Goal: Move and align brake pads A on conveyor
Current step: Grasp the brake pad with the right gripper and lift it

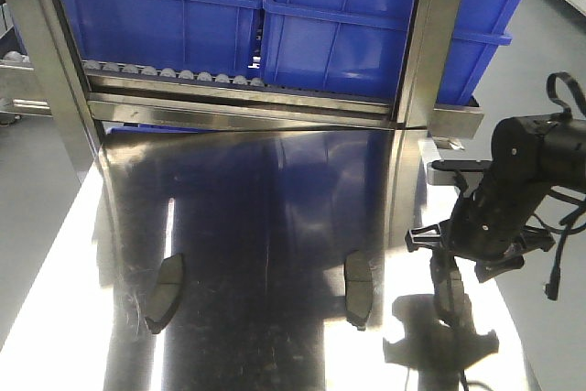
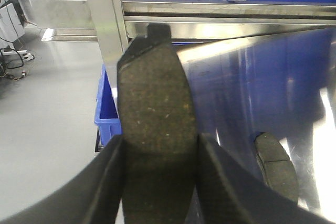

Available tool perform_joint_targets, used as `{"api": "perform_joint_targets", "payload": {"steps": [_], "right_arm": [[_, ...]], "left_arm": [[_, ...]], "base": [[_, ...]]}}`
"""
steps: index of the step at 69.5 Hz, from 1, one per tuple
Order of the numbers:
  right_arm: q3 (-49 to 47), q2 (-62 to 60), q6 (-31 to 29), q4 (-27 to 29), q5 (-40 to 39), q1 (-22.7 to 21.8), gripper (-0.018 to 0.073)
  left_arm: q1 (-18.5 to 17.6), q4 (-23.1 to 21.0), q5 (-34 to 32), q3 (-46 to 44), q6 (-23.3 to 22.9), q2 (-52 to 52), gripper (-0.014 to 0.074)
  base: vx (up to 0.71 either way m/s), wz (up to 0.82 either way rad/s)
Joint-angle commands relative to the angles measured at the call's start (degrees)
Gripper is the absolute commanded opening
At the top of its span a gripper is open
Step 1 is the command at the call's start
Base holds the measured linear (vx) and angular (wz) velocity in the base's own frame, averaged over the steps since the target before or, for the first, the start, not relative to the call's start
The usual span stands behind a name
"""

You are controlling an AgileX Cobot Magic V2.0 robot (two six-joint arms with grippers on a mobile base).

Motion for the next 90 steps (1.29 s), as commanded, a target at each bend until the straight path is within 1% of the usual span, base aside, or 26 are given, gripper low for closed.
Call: {"api": "perform_joint_targets", "payload": {"steps": [1,10,26,37,49,66,72,77,87,90], "right_arm": [[-2.7,-1.1,0.0,-0.5,-0.2,-0.2,0.0469],[-3.6,0.3,0.4,-0.9,-0.7,-0.2,0.0489],[-4.7,2.6,1.3,-1.4,-1.6,-0.2,0.0477],[-4.7,2.7,2.8,-2.9,-2.4,-0.1,0.0422],[-4.7,3.6,2.5,-2.4,-0.8,-0.1,0.0351],[-4.7,4.4,2.1,-2.4,1.2,-0.1,0.0307],[-4.7,4.2,2.5,-2.4,1.1,-0.1,0.0244],[-4.6,3.3,2.6,-2.4,0.8,-0.1,0.0154],[-4.6,-0.3,2.6,-2.8,-1.2,-0.1,0.0002],[-4.6,-2.1,2.6,-2.8,-2.0,-0.1,-0.0017]], "left_arm": [[-0.2,-0.6,-5.8,-1.6,-0.2,0.2,-0.0006],[-0.2,-0.6,-5.8,-1.6,-0.2,0.2,-0.0006],[-0.2,-0.6,-5.8,-1.6,-0.2,0.2,-0.0006],[-0.2,-0.6,-5.8,-1.6,-0.2,0.2,-0.0006],[-0.2,-0.6,-5.8,-1.6,-0.2,0.2,-0.0006],[-0.2,-0.6,-5.8,-1.6,-0.2,0.2,-0.0006],[-0.2,-0.6,-5.8,-1.6,-0.2,0.2,-0.0006],[-0.2,-0.6,-5.8,-1.6,-0.2,0.2,-0.0006],[-0.2,-0.6,-5.8,-1.6,-0.2,0.2,-0.0006],[-0.2,-0.6,-5.8,-1.6,-0.2,0.2,-0.0006]], "base": [[0.00,0.00],[0.00,0.00],[0.00,0.00],[0.00,0.00],[0.00,0.00],[0.00,0.00],[0.00,0.00],[0.00,0.00],[0.00,0.00],[0.00,0.00]]}}
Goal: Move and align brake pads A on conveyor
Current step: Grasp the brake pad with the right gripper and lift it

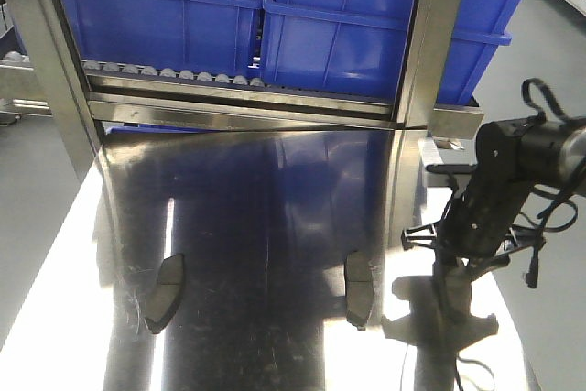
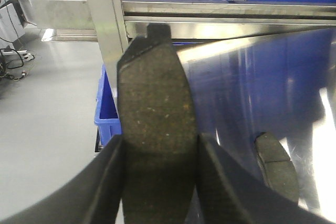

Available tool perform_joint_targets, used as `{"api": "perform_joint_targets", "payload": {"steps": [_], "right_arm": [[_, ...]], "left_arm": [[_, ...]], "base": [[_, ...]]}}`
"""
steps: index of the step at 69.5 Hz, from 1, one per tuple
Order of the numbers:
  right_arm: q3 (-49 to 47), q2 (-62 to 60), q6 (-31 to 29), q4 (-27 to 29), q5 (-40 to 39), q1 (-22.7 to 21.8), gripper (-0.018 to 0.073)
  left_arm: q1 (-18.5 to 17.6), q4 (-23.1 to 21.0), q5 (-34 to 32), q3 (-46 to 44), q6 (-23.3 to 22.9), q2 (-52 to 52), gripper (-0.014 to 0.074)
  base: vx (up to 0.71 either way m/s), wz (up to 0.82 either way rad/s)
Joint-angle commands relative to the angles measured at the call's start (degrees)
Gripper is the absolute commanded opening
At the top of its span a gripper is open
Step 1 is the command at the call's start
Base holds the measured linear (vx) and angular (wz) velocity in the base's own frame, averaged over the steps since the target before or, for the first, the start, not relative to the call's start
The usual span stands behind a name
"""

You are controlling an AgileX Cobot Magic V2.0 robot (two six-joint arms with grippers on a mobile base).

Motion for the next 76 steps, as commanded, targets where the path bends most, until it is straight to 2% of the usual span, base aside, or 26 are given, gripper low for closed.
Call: {"api": "perform_joint_targets", "payload": {"steps": [1,47,60,76], "right_arm": [[-1.4,-6.8,0.0,-0.4,-2.4,-0.1,-0.0017],[-0.1,-43.5,-7.8,0.0,-6.7,-0.1,-0.0010],[9.8,-55.9,-8.7,0.0,-13.7,-0.1,-0.0007],[25.4,-73.1,-10.4,-0.4,-25.9,-0.1,-0.0007]], "left_arm": [[-0.2,-0.6,-5.8,-1.6,-0.2,0.2,-0.0006],[-0.2,-0.6,-5.8,-1.6,-0.2,0.2,-0.0006],[-0.2,-0.6,-5.8,-1.6,-0.2,0.2,-0.0006],[-0.2,-0.6,-5.8,-1.6,-0.2,0.2,-0.0006]], "base": [[0.00,0.00],[0.00,0.00],[0.00,0.00],[0.00,0.00]]}}
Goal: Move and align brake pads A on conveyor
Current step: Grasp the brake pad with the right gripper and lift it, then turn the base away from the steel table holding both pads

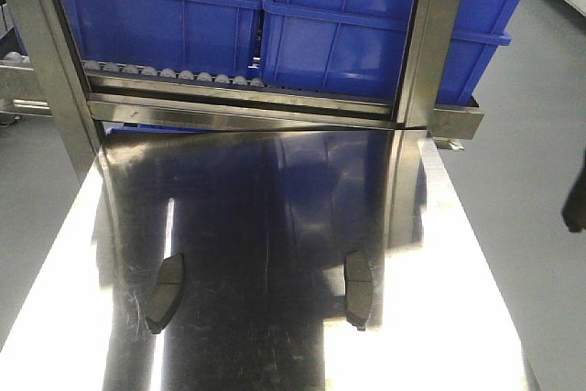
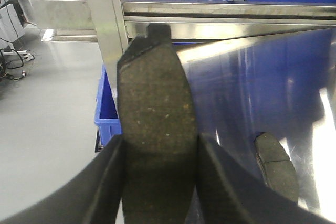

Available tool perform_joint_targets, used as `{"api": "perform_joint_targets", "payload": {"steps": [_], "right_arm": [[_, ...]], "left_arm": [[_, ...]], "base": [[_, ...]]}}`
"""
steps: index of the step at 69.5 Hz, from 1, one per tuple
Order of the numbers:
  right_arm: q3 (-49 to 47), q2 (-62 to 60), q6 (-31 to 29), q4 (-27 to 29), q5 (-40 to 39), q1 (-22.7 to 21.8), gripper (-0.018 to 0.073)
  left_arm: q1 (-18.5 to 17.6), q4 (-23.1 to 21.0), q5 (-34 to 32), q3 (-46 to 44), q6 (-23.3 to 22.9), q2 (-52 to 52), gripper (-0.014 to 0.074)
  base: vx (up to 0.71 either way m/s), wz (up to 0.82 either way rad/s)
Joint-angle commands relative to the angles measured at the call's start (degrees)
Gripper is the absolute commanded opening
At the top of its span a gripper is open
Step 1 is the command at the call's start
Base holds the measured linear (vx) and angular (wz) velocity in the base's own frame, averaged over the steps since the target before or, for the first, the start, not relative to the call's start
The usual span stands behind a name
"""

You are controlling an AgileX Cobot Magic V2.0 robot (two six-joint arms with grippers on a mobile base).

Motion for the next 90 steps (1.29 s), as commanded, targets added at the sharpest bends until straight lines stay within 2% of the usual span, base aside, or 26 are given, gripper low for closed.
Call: {"api": "perform_joint_targets", "payload": {"steps": [1,17,30,90], "right_arm": [[3.9,-5.9,-0.9,-0.4,-10.4,-0.1,-0.0007],[17.1,-18.3,-0.9,0.0,-14.8,-0.1,-0.0007],[22.5,-24.2,-0.9,0.0,-15.4,-0.1,-0.0007],[23.3,-25.0,-0.9,0.0,-14.8,-0.1,-0.0007]], "left_arm": [[-0.2,-0.6,-5.8,-1.6,-0.2,0.2,-0.0006],[-0.2,-0.6,-5.8,-1.6,-0.2,0.2,-0.0006],[-0.2,-0.6,-5.8,-1.6,-0.2,0.2,-0.0006],[-0.2,-0.6,-5.8,-1.6,-0.2,0.2,-0.0006]], "base": [[0.00,0.00],[0.00,0.00],[0.00,0.00],[0.00,0.00]]}}
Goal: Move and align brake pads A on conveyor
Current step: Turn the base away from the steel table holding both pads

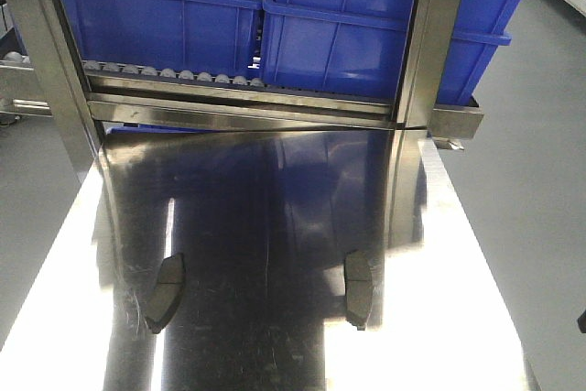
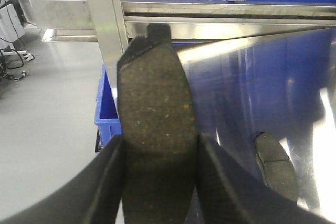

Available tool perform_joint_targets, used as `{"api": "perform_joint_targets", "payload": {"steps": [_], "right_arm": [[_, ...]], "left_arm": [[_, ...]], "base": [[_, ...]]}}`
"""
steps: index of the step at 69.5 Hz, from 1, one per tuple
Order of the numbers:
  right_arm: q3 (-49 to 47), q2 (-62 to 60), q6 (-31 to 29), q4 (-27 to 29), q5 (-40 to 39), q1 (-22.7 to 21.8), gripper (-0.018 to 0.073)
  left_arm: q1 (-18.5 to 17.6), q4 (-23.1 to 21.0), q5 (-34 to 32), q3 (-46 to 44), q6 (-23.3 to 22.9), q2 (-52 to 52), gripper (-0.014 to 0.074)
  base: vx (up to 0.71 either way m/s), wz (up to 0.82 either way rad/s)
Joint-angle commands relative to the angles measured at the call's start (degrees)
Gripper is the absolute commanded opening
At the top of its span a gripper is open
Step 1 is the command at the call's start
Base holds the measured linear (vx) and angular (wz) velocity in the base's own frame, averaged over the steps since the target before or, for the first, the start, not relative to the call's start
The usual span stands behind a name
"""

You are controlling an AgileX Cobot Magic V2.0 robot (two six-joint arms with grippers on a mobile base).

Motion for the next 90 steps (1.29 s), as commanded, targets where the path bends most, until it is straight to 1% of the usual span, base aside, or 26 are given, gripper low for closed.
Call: {"api": "perform_joint_targets", "payload": {"steps": [1,49,90], "right_arm": [[-1.7,0.3,-0.6,0.0,-5.5,-0.1,-0.0007],[-1.7,0.3,-0.6,0.0,-5.5,-0.1,-0.0007],[-1.7,0.3,-0.6,0.0,-5.5,-0.1,-0.0007]], "left_arm": [[-0.2,-0.6,-5.8,-1.6,-0.2,0.2,-0.0006],[-0.2,-0.6,-5.8,-1.6,-0.2,0.3,-0.0006],[-0.2,-0.6,-5.8,-1.6,-0.2,0.4,-0.0006]], "base": [[0.00,0.00],[-0.01,0.03],[-0.14,0.55]]}}
